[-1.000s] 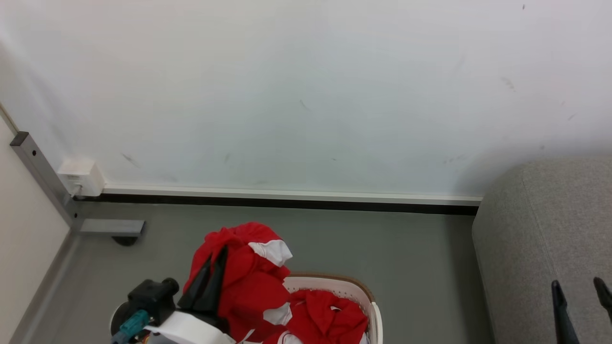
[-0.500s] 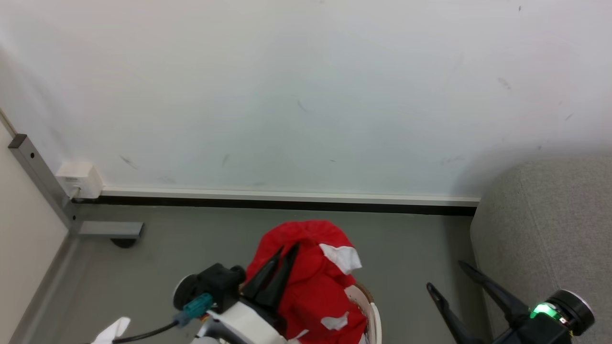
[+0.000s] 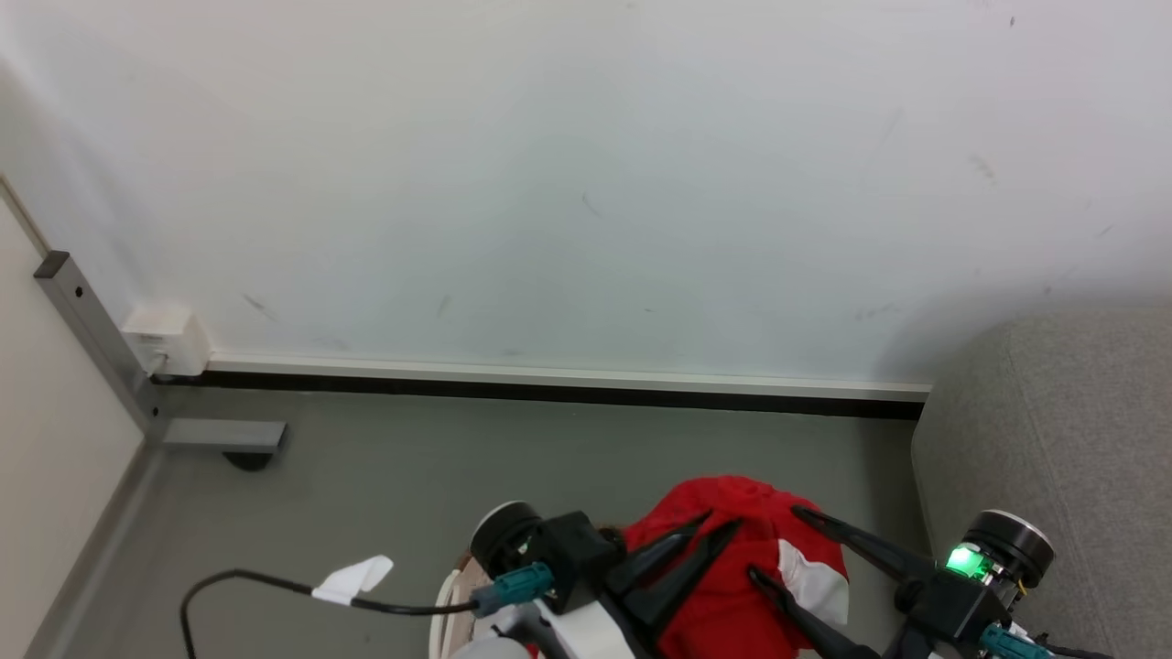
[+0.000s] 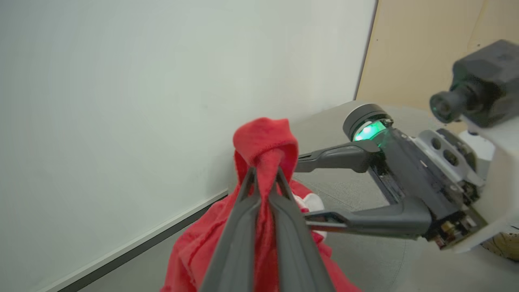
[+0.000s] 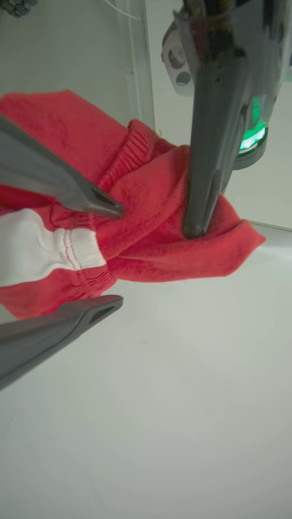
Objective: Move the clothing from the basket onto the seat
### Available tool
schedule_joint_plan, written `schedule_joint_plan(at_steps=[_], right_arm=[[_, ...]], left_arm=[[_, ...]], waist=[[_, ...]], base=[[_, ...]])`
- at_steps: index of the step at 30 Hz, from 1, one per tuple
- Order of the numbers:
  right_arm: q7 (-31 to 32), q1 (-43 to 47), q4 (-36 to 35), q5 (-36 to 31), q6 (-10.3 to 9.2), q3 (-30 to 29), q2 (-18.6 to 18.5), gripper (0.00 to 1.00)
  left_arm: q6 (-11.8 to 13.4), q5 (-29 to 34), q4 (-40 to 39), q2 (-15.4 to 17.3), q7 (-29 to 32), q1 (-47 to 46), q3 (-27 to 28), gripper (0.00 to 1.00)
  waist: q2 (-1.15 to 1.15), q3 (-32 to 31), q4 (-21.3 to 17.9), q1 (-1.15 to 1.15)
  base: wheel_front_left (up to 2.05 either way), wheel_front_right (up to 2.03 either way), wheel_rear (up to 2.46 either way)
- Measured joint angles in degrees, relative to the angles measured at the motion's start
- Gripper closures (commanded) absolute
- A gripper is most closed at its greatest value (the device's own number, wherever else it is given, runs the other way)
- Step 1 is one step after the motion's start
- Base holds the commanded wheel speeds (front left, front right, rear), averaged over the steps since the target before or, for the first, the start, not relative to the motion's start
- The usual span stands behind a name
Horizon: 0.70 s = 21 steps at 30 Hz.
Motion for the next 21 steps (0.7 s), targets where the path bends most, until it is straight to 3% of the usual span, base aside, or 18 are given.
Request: schedule_joint_plan(at_steps=[9, 10, 11, 12, 20, 21], right_arm=[[0.8, -4.2, 1.5, 7.9, -0.01, 8.4, -1.2, 0.00], [1.2, -4.6, 1.8, 8.9, -0.01, 9.0, -1.2, 0.17], [1.2, -4.7, 2.1, 9.6, -0.01, 9.3, -1.2, 0.65], [1.3, -4.8, 2.5, 10.3, -0.01, 9.5, -1.2, 1.00], [0.8, -5.4, 4.2, 13.9, 0.00, 9.3, -1.3, 1.00], [0.7, -5.4, 4.3, 14.1, 0.00, 9.0, -1.3, 1.00]], left_arm=[[0.0, -6.0, -1.1, 1.5, -0.6, -3.3, -7.7, 1.00], [0.0, -6.5, -0.9, 1.7, -0.7, -3.6, -7.9, 1.00], [0.0, -6.8, -0.8, 1.9, -1.1, -3.8, -8.0, 1.00], [0.0, -7.1, -0.6, 1.9, -1.1, -3.9, -8.0, 1.00], [0.0, -8.1, 0.6, 2.1, -2.1, -4.4, -8.4, 1.00], [0.0, -8.1, 0.8, 2.1, -2.1, -4.4, -8.3, 0.96]], waist=[[0.00, -0.1, 0.1, 0.00], [0.00, -0.1, 0.0, 0.00], [0.00, -0.2, -0.1, 0.00], [0.00, -0.2, -0.1, 0.00], [0.00, 0.0, -0.5, 0.00], [0.00, 0.1, -0.6, 0.00]], base=[[0.00, 0.00, 0.00], [0.00, 0.00, 0.00], [0.00, 0.00, 0.00], [0.00, 0.00, 0.00], [0.00, 0.00, 0.00], [0.00, 0.00, 0.00]])
